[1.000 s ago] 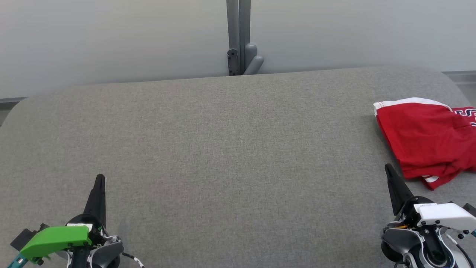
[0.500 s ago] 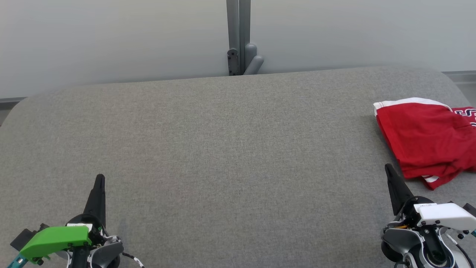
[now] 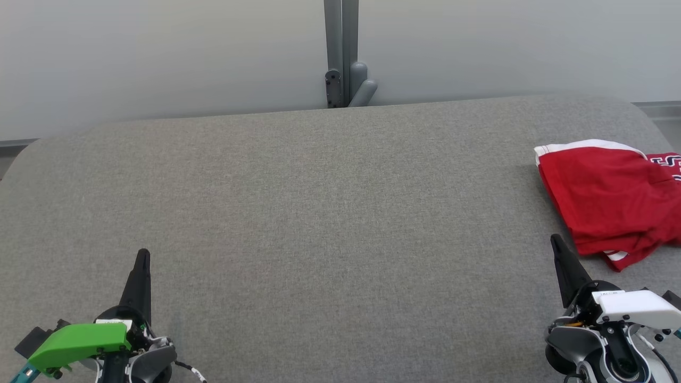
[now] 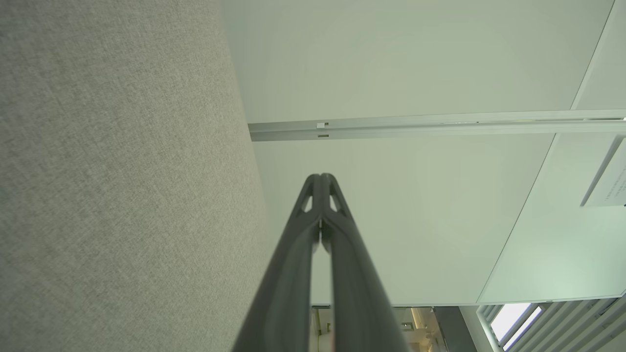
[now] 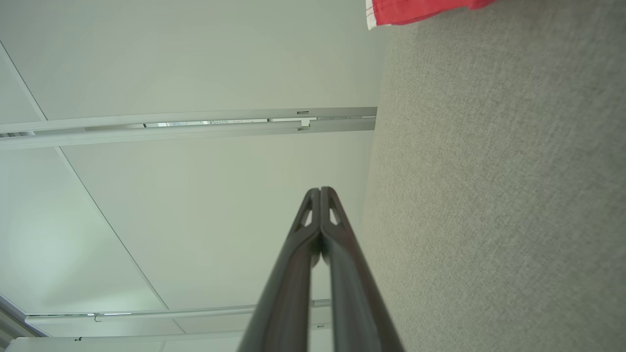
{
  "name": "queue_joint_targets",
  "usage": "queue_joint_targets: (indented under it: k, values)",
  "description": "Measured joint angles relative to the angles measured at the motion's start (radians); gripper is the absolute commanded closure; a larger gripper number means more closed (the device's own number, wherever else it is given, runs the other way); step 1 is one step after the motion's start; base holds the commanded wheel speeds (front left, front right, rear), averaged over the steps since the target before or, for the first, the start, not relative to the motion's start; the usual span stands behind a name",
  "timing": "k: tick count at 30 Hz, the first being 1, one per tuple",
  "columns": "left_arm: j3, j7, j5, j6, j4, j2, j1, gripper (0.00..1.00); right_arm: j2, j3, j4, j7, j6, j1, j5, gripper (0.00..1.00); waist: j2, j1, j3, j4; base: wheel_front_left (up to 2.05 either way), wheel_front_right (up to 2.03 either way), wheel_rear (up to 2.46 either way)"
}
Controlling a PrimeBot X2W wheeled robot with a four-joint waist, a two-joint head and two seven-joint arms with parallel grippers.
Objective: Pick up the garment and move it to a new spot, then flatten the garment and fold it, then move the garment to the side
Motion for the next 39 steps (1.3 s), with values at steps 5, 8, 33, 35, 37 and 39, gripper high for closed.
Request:
queue_joint_targets:
  k: [5,8,33,35,37,39]
  values:
    - [0.0,0.0,0.0,0.0,0.0,0.0,0.0,1.0,0.0,0.0,0.0,0.0,0.0,0.0,0.0,1.0,0.0,0.0,0.0,0.0,0.0,0.0,0.0]
    - [0.0,0.0,0.0,0.0,0.0,0.0,0.0,1.0,0.0,0.0,0.0,0.0,0.0,0.0,0.0,1.0,0.0,0.0,0.0,0.0,0.0,0.0,0.0]
    - [0.0,0.001,0.0,0.0,0.0,0.0,0.0,1.0,0.0,0.0,0.0,0.0,0.0,0.0,0.0,1.0,0.0,0.0,0.0,0.0,0.0,0.0,0.0]
    - [0.001,0.001,0.0,0.0,0.0,0.0,0.0,1.0,0.0,0.0,0.0,0.0,0.0,0.0,0.0,1.0,0.0,0.0,0.0,0.0,0.0,0.0,0.0]
    - [0.001,0.001,0.0,0.0,0.0,0.0,0.0,1.0,0.0,0.0,0.0,0.0,0.0,0.0,0.0,1.0,0.0,0.0,0.0,0.0,0.0,0.0,0.0]
    - [0.001,0.001,0.0,0.0,0.0,0.0,0.0,1.0,0.0,0.0,0.0,0.0,0.0,0.0,0.0,1.0,0.0,0.0,0.0,0.0,0.0,0.0,0.0]
